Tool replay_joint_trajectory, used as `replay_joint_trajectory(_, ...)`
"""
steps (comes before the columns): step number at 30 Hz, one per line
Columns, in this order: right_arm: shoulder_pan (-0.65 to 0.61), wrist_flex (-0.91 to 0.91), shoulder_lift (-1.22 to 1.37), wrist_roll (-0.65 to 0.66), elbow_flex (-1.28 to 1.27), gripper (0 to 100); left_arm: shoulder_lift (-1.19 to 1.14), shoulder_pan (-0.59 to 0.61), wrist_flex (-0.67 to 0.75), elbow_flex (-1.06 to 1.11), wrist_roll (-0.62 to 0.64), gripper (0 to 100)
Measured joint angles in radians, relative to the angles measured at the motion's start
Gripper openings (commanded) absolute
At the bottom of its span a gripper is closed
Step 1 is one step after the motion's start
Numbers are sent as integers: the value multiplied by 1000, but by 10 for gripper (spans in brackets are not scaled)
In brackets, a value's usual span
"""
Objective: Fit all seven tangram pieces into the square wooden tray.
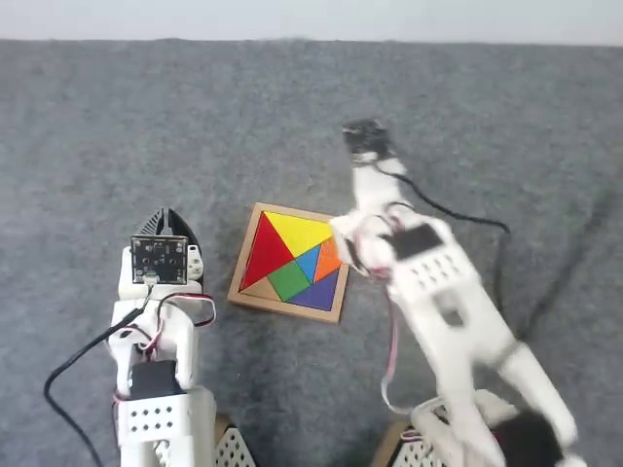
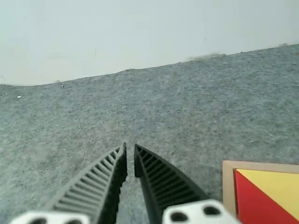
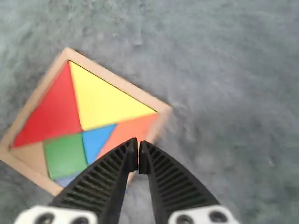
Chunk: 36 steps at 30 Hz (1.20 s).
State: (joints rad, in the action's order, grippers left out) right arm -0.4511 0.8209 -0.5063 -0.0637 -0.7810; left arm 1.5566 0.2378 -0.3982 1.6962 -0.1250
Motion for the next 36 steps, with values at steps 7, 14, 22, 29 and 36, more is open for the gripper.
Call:
replay_joint_trajectory(7,91,-201,-543,72,-514,12,0,-17,0,0,0,37)
replay_joint_trajectory(14,275,-316,-1096,75,-891,11,0,-68,-29,0,2,37)
replay_joint_trajectory(22,338,295,-1290,77,-887,9,0,-163,-321,0,0,36)
replay_joint_trajectory(29,442,414,-1292,77,-887,12,0,-112,-591,0,-2,34)
replay_joint_trajectory(36,436,414,-1292,77,-887,12,0,-37,-597,0,0,34)
